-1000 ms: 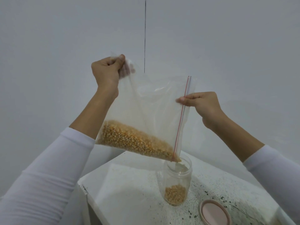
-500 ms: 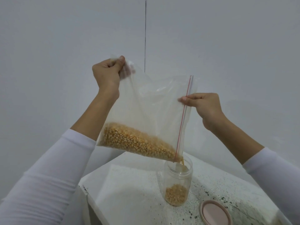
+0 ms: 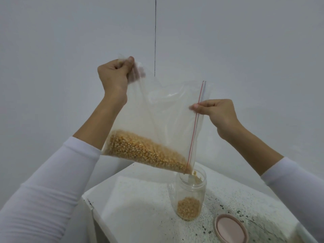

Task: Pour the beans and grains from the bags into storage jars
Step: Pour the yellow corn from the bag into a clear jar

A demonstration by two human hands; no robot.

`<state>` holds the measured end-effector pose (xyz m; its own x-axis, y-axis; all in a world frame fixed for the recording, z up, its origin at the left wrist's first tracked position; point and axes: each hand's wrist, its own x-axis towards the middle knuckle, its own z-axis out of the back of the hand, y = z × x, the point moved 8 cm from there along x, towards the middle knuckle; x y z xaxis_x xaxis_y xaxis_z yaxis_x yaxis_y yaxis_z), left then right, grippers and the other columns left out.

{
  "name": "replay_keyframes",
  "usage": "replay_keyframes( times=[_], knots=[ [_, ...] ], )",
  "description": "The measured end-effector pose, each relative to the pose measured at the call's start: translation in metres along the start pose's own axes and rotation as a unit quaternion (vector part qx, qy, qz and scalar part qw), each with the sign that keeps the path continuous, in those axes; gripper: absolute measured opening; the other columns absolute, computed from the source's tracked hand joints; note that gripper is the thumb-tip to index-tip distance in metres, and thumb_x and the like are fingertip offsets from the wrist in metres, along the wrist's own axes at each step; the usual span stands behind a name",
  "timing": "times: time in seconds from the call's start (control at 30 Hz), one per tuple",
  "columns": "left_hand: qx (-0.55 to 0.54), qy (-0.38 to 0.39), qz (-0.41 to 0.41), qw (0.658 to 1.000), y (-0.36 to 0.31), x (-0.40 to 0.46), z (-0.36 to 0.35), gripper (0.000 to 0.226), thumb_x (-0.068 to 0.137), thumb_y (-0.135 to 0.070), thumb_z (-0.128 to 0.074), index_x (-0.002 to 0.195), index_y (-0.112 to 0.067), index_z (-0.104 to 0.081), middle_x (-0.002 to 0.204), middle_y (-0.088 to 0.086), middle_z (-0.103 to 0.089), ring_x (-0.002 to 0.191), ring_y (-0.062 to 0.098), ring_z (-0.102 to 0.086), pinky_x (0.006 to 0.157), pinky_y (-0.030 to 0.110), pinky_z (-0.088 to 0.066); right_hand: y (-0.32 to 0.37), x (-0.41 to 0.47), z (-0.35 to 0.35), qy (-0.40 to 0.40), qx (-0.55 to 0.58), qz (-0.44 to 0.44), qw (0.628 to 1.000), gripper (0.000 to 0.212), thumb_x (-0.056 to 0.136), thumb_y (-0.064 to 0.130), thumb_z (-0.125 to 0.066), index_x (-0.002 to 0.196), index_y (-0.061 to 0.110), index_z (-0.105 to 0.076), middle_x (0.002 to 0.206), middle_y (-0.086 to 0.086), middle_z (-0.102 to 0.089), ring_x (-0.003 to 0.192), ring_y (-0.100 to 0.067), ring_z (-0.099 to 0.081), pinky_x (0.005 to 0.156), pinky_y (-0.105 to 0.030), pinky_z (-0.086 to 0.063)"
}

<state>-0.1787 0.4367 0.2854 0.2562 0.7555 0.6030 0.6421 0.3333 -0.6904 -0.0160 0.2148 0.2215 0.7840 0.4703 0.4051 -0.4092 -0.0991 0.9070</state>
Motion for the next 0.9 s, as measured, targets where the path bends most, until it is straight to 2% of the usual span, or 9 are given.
replay_keyframes(
  times=[0.07, 0.17, 0.23, 0.4, 0.5, 0.6, 0.7, 0.83, 0.9],
  knots=[
    [0.004, 0.025, 0.01, 1.0, -0.001, -0.004, -0.006, 0.032, 0.088, 0.0, -0.063, 0.057, -0.003, -0.058, 0.049, 0.0, -0.061, 0.058, 0.023, -0.069, 0.059, 0.036, -0.059, -0.001, -0.001, -0.005, 0.021, -0.011, -0.006, 1.0, 0.005, 0.074, 0.013, -0.077, 0.077, 0.014, -0.073, 0.086, 0.001, -0.072, 0.094, -0.007, -0.063, 0.08, -0.01, -0.034],
    [0.004, -0.009, -0.005, 1.0, -0.003, -0.004, 0.001, 0.044, 0.088, -0.001, -0.064, 0.047, -0.011, -0.054, 0.045, -0.004, -0.058, 0.057, 0.022, -0.068, 0.057, 0.033, -0.058, 0.002, -0.001, 0.001, -0.015, 0.013, 0.008, 1.0, 0.005, 0.076, 0.013, -0.077, 0.074, 0.016, -0.073, 0.083, 0.003, -0.071, 0.09, -0.004, -0.064, 0.079, -0.011, -0.034],
    [0.012, 0.012, -0.001, 1.0, -0.003, -0.005, -0.003, 0.037, 0.088, -0.002, -0.064, 0.052, -0.008, -0.057, 0.048, -0.002, -0.062, 0.055, 0.022, -0.068, 0.056, 0.033, -0.057, 0.002, -0.001, -0.002, -0.001, 0.005, 0.008, 1.0, 0.004, 0.076, 0.014, -0.076, 0.075, 0.016, -0.073, 0.085, 0.001, -0.072, 0.09, -0.006, -0.065, 0.079, -0.011, -0.035],
    [0.027, -0.035, -0.012, 0.999, -0.004, -0.001, 0.009, 0.048, 0.087, -0.005, -0.066, 0.042, -0.02, -0.057, 0.044, -0.009, -0.057, 0.056, 0.021, -0.064, 0.062, 0.04, -0.058, 0.003, 0.0, 0.003, -0.029, 0.013, 0.006, 0.999, 0.004, 0.075, 0.014, -0.077, 0.076, 0.014, -0.073, 0.091, -0.004, -0.072, 0.097, -0.012, -0.065, 0.09, -0.02, -0.035],
    [0.029, -0.008, -0.005, 1.0, -0.004, -0.003, 0.002, 0.043, 0.087, -0.002, -0.065, 0.046, -0.013, -0.057, 0.048, -0.002, -0.059, 0.057, 0.023, -0.068, 0.058, 0.038, -0.058, 0.0, -0.001, -0.005, 0.014, -0.009, -0.008, 1.0, 0.005, 0.075, 0.013, -0.077, 0.076, 0.015, -0.073, 0.09, -0.001, -0.072, 0.098, -0.01, -0.064, 0.092, -0.02, -0.034],
    [0.05, -0.042, -0.017, 0.998, -0.006, 0.001, 0.011, 0.044, 0.086, -0.007, -0.069, 0.044, -0.018, -0.059, 0.048, -0.004, -0.059, 0.061, 0.023, -0.065, 0.066, 0.045, -0.058, 0.0, 0.0, 0.0, -0.026, 0.016, 0.0, 1.0, 0.005, 0.075, 0.014, -0.077, 0.078, 0.013, -0.073, 0.088, -0.002, -0.072, 0.096, -0.01, -0.064, 0.091, -0.021, -0.035],
    [0.039, 0.025, -0.004, 0.999, -0.006, -0.001, -0.001, 0.03, 0.088, -0.003, -0.065, 0.059, -0.003, -0.061, 0.052, 0.002, -0.063, 0.06, 0.024, -0.069, 0.061, 0.037, -0.058, -0.003, 0.0, -0.006, -0.001, 0.004, -0.005, 1.0, 0.007, 0.075, 0.015, -0.077, 0.08, 0.011, -0.073, 0.09, -0.003, -0.072, 0.096, -0.01, -0.065, 0.091, -0.021, -0.035],
    [0.039, -0.025, -0.021, 0.999, -0.006, -0.003, 0.009, 0.037, 0.088, -0.002, -0.064, 0.053, -0.007, -0.055, 0.045, -0.006, -0.058, 0.051, 0.015, -0.066, 0.056, 0.025, -0.055, -0.001, 0.0, -0.002, -0.028, 0.02, 0.004, 0.999, 0.006, 0.076, 0.014, -0.077, 0.081, 0.012, -0.073, 0.088, -0.002, -0.072, 0.091, -0.005, -0.064, 0.089, -0.018, -0.035],
    [0.033, 0.002, -0.007, 0.999, -0.002, -0.001, 0.007, 0.031, 0.088, -0.002, -0.064, 0.058, -0.004, -0.058, 0.049, -0.001, -0.062, 0.055, 0.019, -0.069, 0.058, 0.029, -0.056, -0.003, 0.0, -0.005, -0.015, 0.017, 0.002, 1.0, 0.004, 0.076, 0.013, -0.076, 0.079, 0.013, -0.073, 0.088, -0.001, -0.072, 0.091, -0.006, -0.065, 0.089, -0.017, -0.036]
  ],
)
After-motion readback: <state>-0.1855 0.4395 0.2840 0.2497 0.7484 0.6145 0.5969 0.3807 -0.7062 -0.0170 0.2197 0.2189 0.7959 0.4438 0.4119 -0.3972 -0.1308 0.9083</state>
